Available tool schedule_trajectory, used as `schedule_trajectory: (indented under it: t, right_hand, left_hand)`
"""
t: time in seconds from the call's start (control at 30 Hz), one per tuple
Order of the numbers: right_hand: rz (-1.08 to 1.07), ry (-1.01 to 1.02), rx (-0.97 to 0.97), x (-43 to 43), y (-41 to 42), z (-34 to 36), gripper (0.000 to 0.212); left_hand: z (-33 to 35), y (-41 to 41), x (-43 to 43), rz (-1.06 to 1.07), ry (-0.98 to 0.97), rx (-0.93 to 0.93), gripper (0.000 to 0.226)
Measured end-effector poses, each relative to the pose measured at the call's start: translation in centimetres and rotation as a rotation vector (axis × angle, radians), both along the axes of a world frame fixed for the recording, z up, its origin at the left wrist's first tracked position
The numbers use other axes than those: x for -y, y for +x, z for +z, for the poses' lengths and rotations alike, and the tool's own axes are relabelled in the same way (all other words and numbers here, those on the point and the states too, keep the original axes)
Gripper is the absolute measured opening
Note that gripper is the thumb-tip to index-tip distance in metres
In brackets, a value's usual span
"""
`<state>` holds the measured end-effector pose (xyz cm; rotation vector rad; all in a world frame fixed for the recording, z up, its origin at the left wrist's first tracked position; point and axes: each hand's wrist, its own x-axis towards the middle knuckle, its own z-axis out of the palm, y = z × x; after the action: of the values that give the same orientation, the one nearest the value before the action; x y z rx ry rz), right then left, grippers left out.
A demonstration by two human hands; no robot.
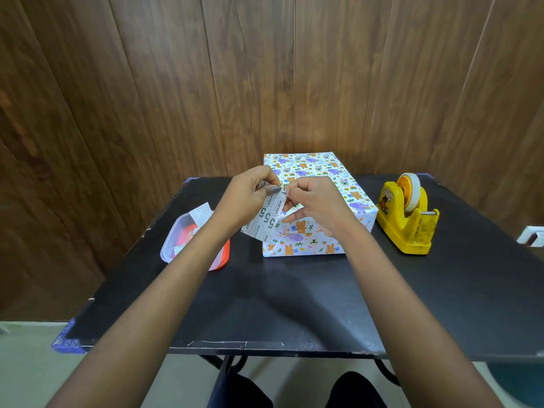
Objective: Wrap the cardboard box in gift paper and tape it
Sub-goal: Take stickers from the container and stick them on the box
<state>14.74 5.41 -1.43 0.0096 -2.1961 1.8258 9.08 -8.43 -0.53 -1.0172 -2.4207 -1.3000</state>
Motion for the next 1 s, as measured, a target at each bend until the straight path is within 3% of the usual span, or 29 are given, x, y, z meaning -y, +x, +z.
schedule_trajectory:
  t: [0.2,0.33,0.4,0.63,1.0]
  right_hand:
    - [0.088,-0.077,0.057,-0.6,0.5,0.3,0.022]
    - [0.050,-0.114,0.073,-0.2,0.6,0.3,0.019]
    - [-0.006,-0.169,0.066,0.1,0.7,0.4,0.017]
    - [-0.097,-0.226,0.030,0.6,0.9,0.4,0.016]
    - [-0.045,-0.343,-0.002,0.6,1.6,0.5,0.018]
  left_hand:
    - [-0.5,-0.3,0.4,-0.066,0.061,0.044,0.022]
    - [-1.7,0.1,-0.3,0.118,0.111,-0.240,0.003]
    - [-2.1,1.0,-0.9,0.245,0.161,-0.322,0.006]
    - [-2.6,2.8,-2.1,0.263,0.295,-0.169,0.011]
    - [-2.9,3.5,-2.0,0.246,0.332,-0.190,0.013]
